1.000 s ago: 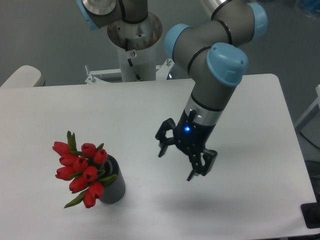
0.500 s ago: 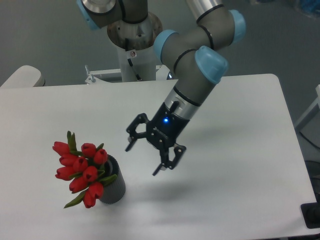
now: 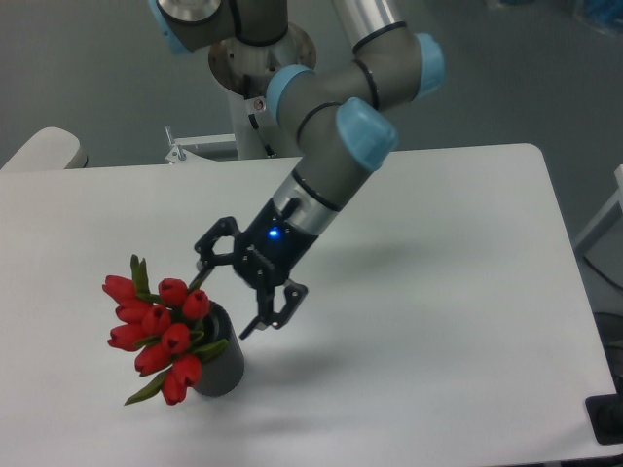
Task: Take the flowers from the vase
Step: 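Move the open gripper over to the tulip stems above the vase, then close the gripper around the tulip stems at the vase rim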
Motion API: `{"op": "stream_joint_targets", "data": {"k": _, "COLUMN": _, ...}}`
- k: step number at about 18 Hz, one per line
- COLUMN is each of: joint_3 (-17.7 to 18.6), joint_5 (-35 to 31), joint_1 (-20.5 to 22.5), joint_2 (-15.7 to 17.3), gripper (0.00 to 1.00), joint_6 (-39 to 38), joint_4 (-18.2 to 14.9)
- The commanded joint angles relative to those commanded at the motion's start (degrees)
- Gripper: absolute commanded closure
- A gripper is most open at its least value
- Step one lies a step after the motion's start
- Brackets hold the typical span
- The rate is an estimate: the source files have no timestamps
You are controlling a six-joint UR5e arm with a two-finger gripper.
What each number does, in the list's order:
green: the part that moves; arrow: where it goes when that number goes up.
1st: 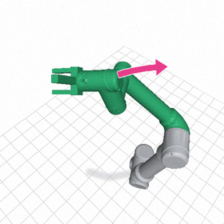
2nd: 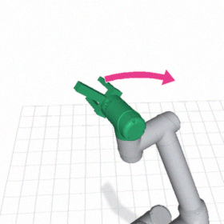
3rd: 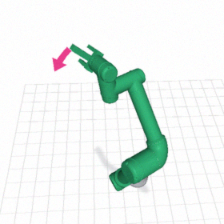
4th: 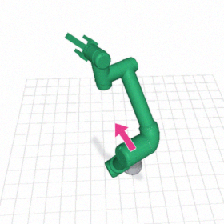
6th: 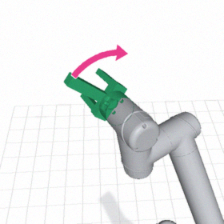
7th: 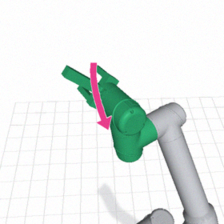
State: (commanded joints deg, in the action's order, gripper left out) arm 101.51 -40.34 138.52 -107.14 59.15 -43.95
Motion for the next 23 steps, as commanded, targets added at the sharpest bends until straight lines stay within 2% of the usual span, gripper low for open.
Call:
{"op": "stream_joint_targets", "data": {"k": 7, "joint_3": 1.1, "joint_5": 0.0, "joint_1": -1.1, "joint_2": -0.5, "gripper": 0.0, "joint_6": 2.0, "joint_4": 0.6}}
{"op": "stream_joint_targets", "data": {"k": 10, "joint_3": 0.4, "joint_5": 0.0, "joint_1": -2.6, "joint_2": -2.5, "gripper": 0.0, "joint_6": 1.8, "joint_4": 3.9}}
{"op": "stream_joint_targets", "data": {"k": 14, "joint_3": 0.2, "joint_5": 0.0, "joint_1": -3.2, "joint_2": -2.7, "gripper": 0.0, "joint_6": 1.7, "joint_4": 4.2}}
{"op": "stream_joint_targets", "data": {"k": 15, "joint_3": 0.1, "joint_5": 0.0, "joint_1": -3.3, "joint_2": -2.8, "gripper": 0.03, "joint_6": 1.7, "joint_4": 4.3}}
{"op": "stream_joint_targets", "data": {"k": 17, "joint_3": 0.1, "joint_5": 0.1, "joint_1": -3.2, "joint_2": -2.9, "gripper": 0.31, "joint_6": 1.7, "joint_4": 4.5}}
{"op": "stream_joint_targets", "data": {"k": 18, "joint_3": 0.1, "joint_5": 0.0, "joint_1": -3.2, "joint_2": -2.9, "gripper": 0.38, "joint_6": 1.7, "joint_4": 4.5}}
{"op": "stream_joint_targets", "data": {"k": 20, "joint_3": 0.0, "joint_5": 0.1, "joint_1": -3.2, "joint_2": -2.9, "gripper": 0.43, "joint_6": 1.8, "joint_4": 4.5}}
{"op": "stream_joint_targets", "data": {"k": 23, "joint_3": -0.2, "joint_5": 0.0, "joint_1": -3.2, "joint_2": -2.9, "gripper": 0.62, "joint_6": 1.8, "joint_4": 4.5}}
